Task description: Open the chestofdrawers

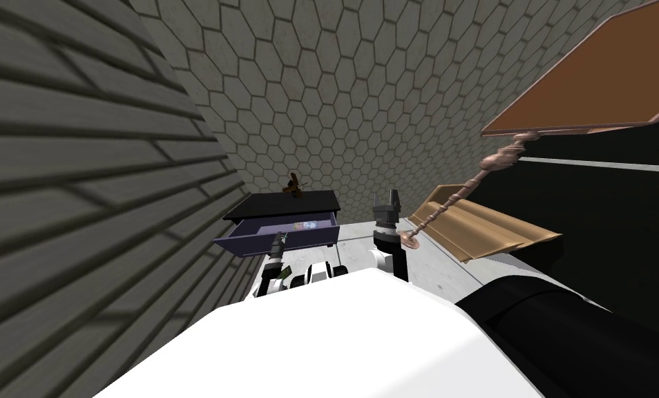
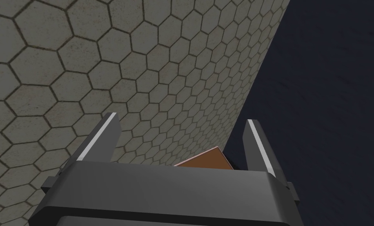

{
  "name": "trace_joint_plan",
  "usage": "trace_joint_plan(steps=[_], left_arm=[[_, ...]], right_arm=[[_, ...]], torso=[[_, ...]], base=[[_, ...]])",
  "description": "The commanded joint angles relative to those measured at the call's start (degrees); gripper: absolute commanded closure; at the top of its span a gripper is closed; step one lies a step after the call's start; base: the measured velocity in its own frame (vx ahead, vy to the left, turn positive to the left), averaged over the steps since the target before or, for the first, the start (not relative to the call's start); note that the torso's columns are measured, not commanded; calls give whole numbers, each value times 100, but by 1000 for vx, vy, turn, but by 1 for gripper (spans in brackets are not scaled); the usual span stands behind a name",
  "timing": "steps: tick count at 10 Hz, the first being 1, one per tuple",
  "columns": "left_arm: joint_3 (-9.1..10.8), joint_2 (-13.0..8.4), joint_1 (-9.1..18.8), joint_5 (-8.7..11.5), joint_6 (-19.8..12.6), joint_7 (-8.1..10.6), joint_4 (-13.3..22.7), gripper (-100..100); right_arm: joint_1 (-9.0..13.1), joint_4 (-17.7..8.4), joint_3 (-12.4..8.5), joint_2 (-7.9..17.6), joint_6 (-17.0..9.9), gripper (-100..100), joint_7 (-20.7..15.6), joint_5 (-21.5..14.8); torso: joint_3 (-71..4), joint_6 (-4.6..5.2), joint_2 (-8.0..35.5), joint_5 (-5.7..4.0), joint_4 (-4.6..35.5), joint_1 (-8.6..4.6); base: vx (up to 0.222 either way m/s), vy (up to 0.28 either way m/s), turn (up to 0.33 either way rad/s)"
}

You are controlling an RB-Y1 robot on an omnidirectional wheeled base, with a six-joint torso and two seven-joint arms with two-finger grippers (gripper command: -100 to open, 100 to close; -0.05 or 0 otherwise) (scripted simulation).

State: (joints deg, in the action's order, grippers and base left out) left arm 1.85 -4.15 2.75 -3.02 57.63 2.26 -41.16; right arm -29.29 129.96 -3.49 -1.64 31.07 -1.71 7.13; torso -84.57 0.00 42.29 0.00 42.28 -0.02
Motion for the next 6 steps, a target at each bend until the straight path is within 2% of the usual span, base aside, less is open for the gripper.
trace_joint_plan(steps=[1, 5, 6], left_arm=[[8, -28, 177, 21, -281, 21, -92, -100], [32, -105, 650, 76, -912, 69, -281, -100], [32, -105, 650, 76, -922, 69, -241, -100]], right_arm=[[1, 0, 0, 0, 0, 0, 0, 0], [1, 0, 0, 0, 0, 0, 0, 0], [1, 0, 0, 0, 0, 0, 0, 0]], torso=[[7, 1, 11, 0, 3, 0], [2, 0, 3, 1, 1, 3], [2, 1, 3, 0, 1, -1]], base=[[-72, -5, 0], [-85, 0, 20], [-74, -6, 1]])
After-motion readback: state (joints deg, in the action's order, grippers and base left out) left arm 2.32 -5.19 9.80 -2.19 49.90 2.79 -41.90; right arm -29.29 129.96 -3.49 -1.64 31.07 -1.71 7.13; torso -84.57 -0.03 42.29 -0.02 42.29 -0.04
